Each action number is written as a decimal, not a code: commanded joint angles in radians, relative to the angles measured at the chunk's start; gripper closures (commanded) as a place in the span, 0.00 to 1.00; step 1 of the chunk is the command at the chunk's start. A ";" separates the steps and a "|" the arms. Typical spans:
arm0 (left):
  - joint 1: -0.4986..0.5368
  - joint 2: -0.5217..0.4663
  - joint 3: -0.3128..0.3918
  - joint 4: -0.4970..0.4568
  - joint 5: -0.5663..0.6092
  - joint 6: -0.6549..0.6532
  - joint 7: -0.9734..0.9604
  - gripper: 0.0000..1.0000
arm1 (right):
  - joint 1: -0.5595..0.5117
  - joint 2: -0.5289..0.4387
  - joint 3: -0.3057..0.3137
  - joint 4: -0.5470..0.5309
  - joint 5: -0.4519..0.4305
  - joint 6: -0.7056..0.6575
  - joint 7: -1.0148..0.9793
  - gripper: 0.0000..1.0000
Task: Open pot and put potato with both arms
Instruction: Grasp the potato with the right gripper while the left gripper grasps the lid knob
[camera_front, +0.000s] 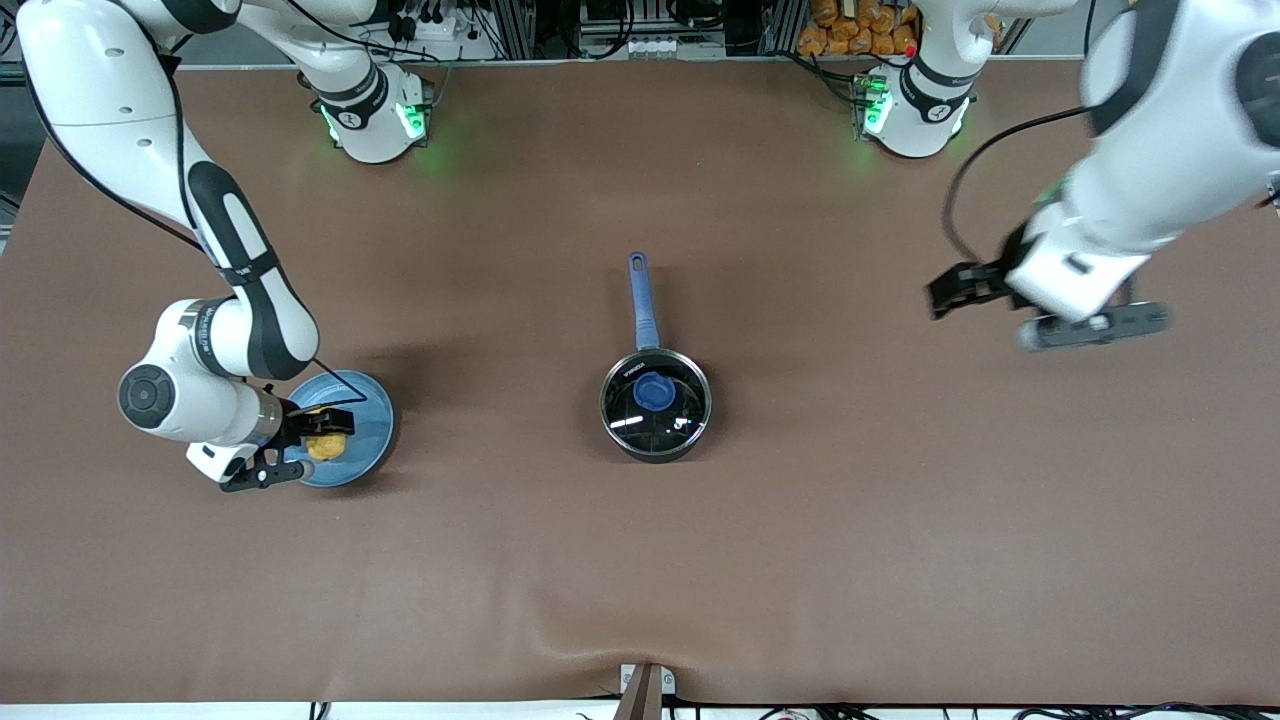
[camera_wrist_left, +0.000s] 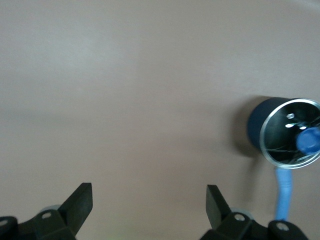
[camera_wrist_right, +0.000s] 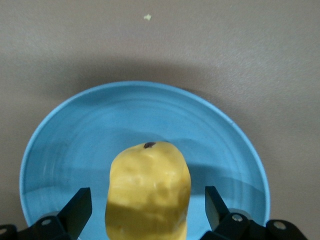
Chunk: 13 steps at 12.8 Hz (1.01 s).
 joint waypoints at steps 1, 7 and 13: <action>-0.097 0.152 -0.004 0.161 0.010 -0.005 -0.152 0.00 | 0.000 -0.013 0.004 -0.017 0.024 0.010 -0.022 0.22; -0.317 0.315 0.009 0.195 0.022 0.244 -0.439 0.00 | 0.011 -0.021 0.004 0.005 0.022 0.006 -0.019 0.76; -0.430 0.487 0.013 0.261 0.097 0.401 -0.518 0.00 | 0.014 -0.057 0.069 0.041 0.039 0.007 0.008 0.76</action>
